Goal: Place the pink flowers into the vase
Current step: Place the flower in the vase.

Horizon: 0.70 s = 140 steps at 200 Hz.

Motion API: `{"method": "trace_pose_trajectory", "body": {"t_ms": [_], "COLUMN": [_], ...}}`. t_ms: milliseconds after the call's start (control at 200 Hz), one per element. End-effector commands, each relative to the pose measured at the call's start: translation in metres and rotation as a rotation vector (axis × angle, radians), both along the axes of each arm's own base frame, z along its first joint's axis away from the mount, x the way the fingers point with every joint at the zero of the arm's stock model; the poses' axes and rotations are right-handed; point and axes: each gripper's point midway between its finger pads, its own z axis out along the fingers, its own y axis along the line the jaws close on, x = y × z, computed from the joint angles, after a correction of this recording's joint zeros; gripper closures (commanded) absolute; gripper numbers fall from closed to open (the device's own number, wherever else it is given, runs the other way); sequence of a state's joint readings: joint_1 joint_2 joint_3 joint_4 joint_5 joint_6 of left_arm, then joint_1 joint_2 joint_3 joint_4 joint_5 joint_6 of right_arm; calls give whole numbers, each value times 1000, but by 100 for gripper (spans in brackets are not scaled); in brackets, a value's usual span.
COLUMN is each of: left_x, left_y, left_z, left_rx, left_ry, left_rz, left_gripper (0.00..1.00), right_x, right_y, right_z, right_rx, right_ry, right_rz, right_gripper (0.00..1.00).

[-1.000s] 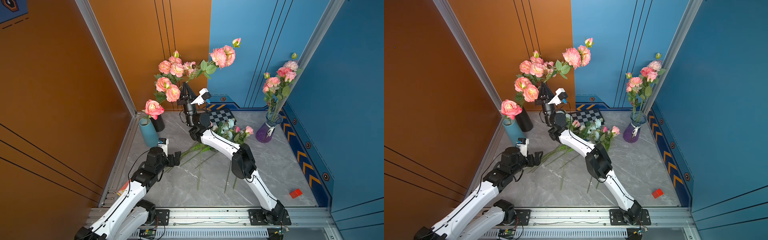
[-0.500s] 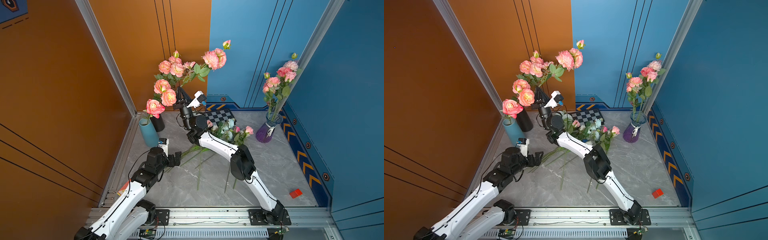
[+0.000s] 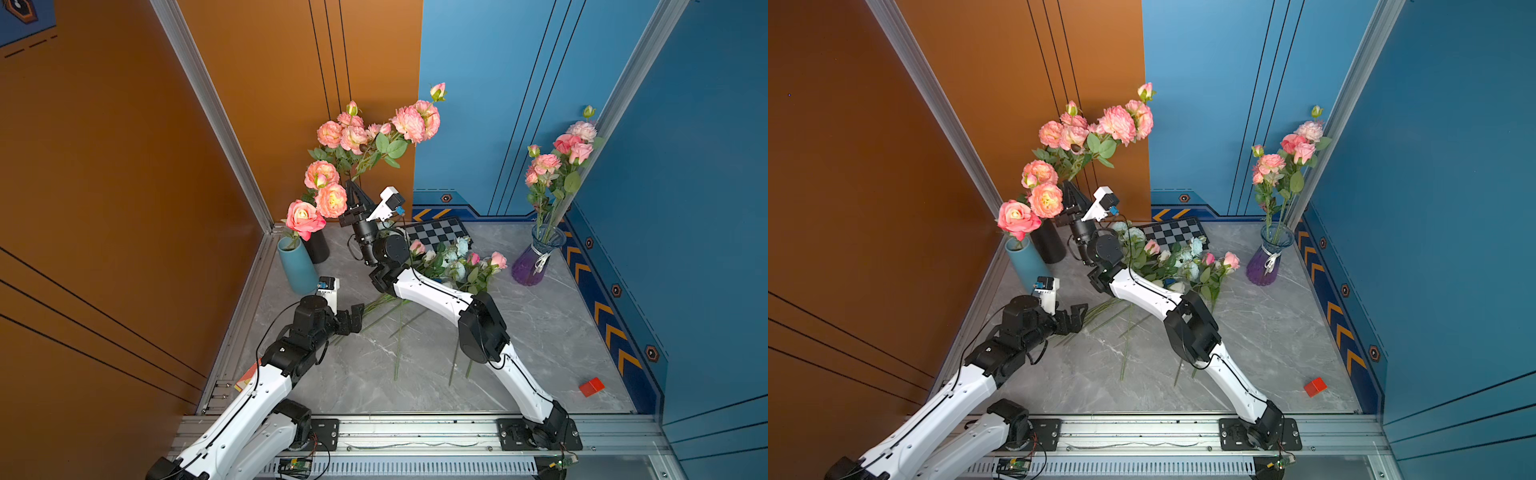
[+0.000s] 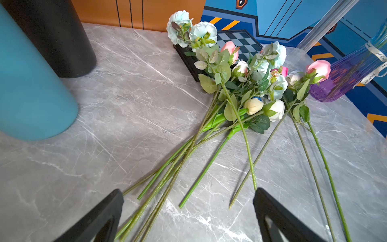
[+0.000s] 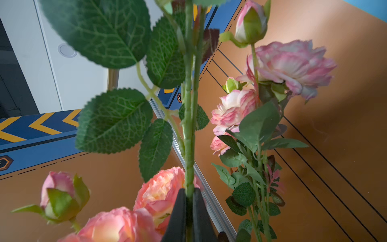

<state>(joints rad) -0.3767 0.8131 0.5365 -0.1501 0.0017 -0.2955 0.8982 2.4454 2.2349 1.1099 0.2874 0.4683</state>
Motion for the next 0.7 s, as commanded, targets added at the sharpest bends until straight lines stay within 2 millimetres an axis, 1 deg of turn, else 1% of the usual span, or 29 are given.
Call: {"method": "trace_pose_trajectory", "body": {"t_ms": [0, 105, 140, 225, 250, 340, 420, 531, 696], "left_x": [-5, -6, -6, -6, -9, -9, -11, -14, -15], "left_y": [-2, -2, -1, 2, 5, 8, 10, 15, 20], "left_z": [-2, -2, -2, -2, -8, -9, -10, -15, -14], "left_rx": [12, 17, 19, 28, 44, 56, 62, 93, 107], "left_ry": [3, 4, 5, -2, 29, 32, 36, 55, 48], "left_rz": [-18, -18, -15, 3, 10, 25, 32, 55, 74], "left_gripper": [1, 1, 1, 2, 2, 1, 1, 1, 1], "right_x": [-3, -3, 0, 2, 3, 3, 5, 7, 10], "right_y": [19, 30, 33, 37, 38, 43, 48, 54, 64], "right_z": [-13, -20, -25, -33, -35, -39, -49, -56, -69], "right_rx": [-42, -68, -77, -79, -81, -95, -112, -121, -136], "right_ry": [-22, -26, -20, -14, -11, -7, 2, 6, 17], "right_rz": [15, 11, 11, 15, 15, 16, 20, 26, 39], "right_gripper": [100, 100, 100, 100, 100, 100, 100, 100, 100]}}
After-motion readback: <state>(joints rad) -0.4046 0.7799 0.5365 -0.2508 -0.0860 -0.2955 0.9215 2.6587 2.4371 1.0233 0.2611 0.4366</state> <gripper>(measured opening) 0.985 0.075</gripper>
